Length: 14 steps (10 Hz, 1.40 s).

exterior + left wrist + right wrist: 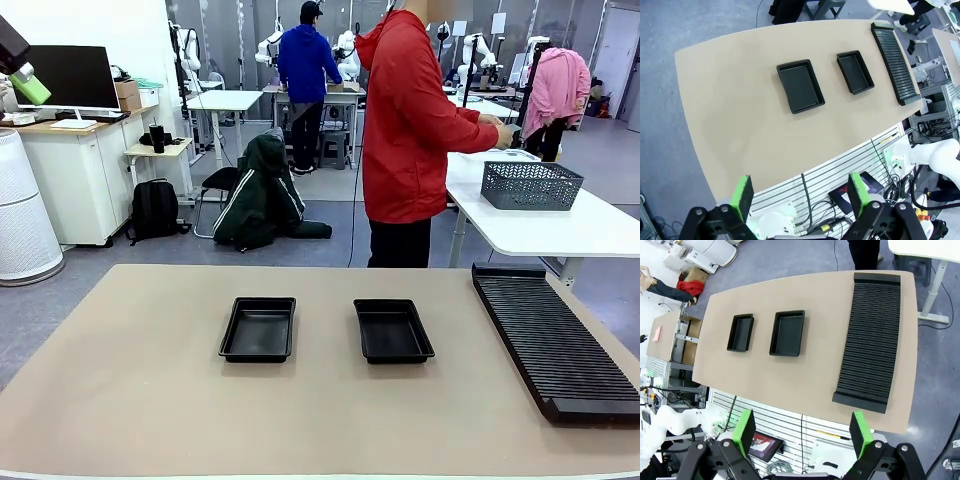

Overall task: Inspect and transfer BCBs to ESD trays.
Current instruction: Pick up the Blank PCB from the PCB Rack and place it in the left ESD tray.

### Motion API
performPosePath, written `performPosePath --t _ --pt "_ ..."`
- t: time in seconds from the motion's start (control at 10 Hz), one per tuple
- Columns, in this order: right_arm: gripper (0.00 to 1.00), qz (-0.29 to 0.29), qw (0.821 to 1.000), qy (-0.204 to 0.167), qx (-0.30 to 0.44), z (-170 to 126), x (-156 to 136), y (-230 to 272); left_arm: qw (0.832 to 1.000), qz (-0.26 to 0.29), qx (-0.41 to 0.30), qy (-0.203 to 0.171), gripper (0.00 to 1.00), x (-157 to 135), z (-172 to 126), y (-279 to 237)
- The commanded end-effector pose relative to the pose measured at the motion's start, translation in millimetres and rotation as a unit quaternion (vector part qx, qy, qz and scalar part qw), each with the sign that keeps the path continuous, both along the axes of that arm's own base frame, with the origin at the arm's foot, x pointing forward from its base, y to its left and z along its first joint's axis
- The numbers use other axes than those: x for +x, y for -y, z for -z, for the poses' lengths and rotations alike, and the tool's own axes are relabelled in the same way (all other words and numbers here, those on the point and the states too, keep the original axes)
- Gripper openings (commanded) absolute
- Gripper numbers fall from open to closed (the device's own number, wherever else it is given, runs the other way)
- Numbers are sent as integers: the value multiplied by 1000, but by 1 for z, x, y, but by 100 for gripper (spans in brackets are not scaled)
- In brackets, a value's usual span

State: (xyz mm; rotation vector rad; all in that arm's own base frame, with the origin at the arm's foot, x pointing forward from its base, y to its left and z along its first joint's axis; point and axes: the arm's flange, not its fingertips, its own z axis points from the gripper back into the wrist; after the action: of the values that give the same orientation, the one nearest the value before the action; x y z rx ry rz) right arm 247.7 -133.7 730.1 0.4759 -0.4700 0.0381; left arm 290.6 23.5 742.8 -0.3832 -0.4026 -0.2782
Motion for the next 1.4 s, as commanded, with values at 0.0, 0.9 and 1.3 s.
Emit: performPosePath --t 0.0,0.9,1.3 --pt "100 -1 1000 0 -1 0 1 0 1000 0 -1 0 100 0 0 -1" --pt "100 -1 1000 0 -1 0 1 0 1000 0 -1 0 100 0 0 -1" --pt "100 -10 1000 -4 -7 -2 0 -2 1000 0 -1 0 100 0 0 -1"
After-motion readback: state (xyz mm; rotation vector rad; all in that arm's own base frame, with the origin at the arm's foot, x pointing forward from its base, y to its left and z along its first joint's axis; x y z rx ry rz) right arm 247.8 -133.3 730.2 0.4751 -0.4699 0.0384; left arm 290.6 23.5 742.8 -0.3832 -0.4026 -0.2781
